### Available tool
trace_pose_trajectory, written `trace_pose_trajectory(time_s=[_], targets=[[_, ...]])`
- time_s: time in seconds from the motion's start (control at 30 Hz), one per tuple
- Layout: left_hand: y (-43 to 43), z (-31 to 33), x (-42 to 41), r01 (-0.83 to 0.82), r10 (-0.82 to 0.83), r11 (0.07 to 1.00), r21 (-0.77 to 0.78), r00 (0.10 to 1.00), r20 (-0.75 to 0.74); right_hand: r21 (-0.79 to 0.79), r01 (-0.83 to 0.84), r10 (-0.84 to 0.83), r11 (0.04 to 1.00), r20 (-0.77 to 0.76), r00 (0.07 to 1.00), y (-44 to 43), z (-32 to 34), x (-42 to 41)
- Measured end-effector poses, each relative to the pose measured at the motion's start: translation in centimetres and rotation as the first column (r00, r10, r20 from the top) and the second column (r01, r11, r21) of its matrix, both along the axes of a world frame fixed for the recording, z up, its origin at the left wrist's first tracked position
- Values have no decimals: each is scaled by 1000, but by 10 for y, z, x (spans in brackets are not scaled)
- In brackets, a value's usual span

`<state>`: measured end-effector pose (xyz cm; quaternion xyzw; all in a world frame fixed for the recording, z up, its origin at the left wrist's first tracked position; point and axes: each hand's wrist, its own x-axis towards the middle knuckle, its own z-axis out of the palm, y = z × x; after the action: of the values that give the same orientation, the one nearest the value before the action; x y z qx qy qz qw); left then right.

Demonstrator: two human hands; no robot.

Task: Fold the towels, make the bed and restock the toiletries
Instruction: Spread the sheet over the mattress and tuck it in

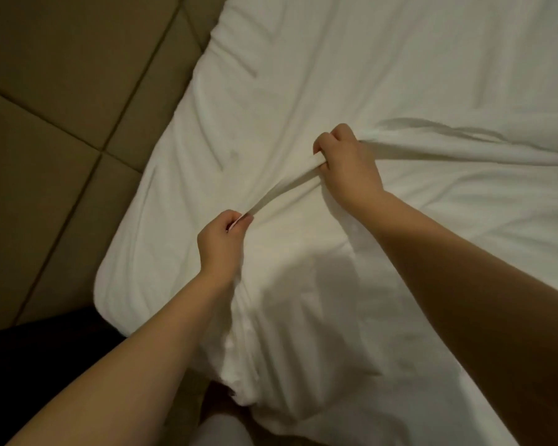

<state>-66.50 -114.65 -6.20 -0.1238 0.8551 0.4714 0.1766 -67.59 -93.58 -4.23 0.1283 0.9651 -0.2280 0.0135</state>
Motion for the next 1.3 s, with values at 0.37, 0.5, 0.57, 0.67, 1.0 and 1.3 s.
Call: trace_pose_trajectory(time_s=[0.37, 0.5, 0.57, 0.67, 1.0, 1.3], targets=[[-80, -54, -30, 228, -254, 966, 120, 926, 280, -43, -13, 21, 999, 188, 982, -71, -76, -77], [-102, -49, 5, 75, -279, 921, 381, 810, 516, -60, 42, -32, 997, 160, 987, -78, -76, -79], [-110, -48, 13, 13, -182, 942, 334, 859, 479, -75, 31, -19, 997, 154, 988, -78, -74, -79], [-120, -44, 14, -25, -16, 988, 150, 965, 262, -64, 10, -1, 998, 140, 990, -77, -73, -75], [-152, -46, 71, -122, 86, 989, 78, 929, 360, 46, -31, 21, 998, 203, 979, -77, -70, -67], [-198, -44, 87, 115, -111, 993, 22, 857, 504, -40, 71, -64, 997, 142, 988, -88, -59, -57]])
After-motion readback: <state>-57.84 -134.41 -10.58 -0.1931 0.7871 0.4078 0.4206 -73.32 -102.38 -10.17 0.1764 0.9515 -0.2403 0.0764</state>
